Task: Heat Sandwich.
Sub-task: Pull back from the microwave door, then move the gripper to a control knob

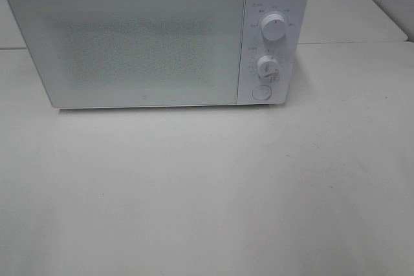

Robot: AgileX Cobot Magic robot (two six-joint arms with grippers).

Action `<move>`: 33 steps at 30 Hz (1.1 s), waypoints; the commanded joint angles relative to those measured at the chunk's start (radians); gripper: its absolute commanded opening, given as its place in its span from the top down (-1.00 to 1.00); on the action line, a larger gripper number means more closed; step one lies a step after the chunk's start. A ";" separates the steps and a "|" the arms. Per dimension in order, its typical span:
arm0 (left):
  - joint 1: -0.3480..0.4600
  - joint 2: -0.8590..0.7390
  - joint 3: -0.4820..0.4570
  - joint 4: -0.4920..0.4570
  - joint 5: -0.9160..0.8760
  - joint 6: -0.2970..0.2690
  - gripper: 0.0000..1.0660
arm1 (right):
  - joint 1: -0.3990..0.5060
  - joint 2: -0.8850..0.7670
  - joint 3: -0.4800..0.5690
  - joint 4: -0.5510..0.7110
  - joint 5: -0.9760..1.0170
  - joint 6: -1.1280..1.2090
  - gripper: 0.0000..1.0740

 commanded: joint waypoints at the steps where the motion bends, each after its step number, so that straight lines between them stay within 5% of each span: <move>1: 0.001 -0.027 0.004 -0.003 -0.010 0.004 -0.94 | -0.005 0.058 -0.002 0.001 -0.063 0.004 -0.42; 33: 0.001 -0.027 0.004 -0.003 -0.010 0.004 -0.94 | -0.005 0.638 -0.002 0.008 -0.597 0.013 -0.42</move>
